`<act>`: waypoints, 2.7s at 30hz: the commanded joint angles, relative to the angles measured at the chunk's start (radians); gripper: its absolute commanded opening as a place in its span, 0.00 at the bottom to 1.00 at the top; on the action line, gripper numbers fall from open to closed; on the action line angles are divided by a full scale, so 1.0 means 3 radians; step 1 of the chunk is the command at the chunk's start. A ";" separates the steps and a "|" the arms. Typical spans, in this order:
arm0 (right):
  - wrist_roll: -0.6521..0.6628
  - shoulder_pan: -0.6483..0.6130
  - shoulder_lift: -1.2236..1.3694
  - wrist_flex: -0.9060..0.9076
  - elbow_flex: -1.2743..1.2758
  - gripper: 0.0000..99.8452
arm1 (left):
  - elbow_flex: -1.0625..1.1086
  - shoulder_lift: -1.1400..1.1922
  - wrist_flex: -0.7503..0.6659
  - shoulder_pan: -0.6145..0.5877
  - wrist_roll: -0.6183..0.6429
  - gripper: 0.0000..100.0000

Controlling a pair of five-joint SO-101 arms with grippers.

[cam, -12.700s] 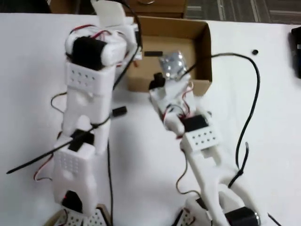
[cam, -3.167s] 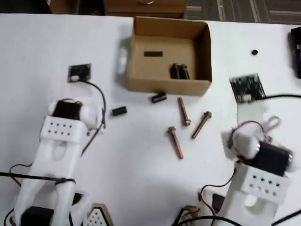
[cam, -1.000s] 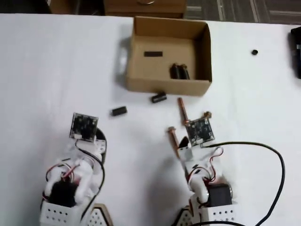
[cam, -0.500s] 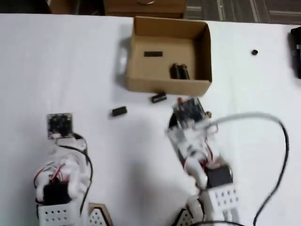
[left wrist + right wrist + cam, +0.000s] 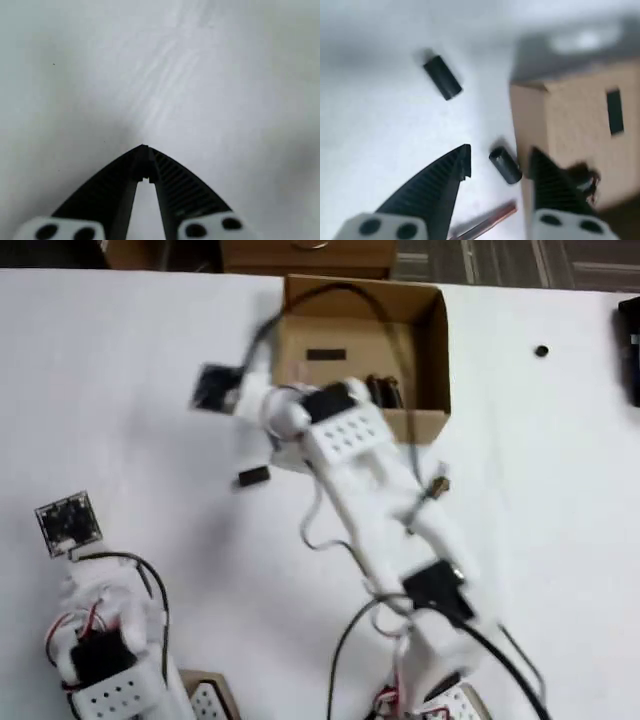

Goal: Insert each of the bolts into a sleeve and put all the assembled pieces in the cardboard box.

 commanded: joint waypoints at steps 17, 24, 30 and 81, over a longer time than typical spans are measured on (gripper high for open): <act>0.0849 -0.0453 0.1900 0.1240 -0.2148 0.28 | -0.0125 -0.0041 0.0010 -0.0077 -0.0010 0.02; 0.0859 -0.0458 0.2279 0.1133 -0.2424 0.28 | -0.0125 -0.0041 0.0010 -0.0077 0.0000 0.02; 0.0859 -0.0458 0.2672 0.1087 -0.2716 0.24 | -0.0130 -0.0041 0.0010 -0.0077 0.0000 0.02; -0.1708 0.1036 0.0151 0.1522 -0.3043 0.02 | -0.4299 0.4521 0.0501 0.3089 0.1877 0.02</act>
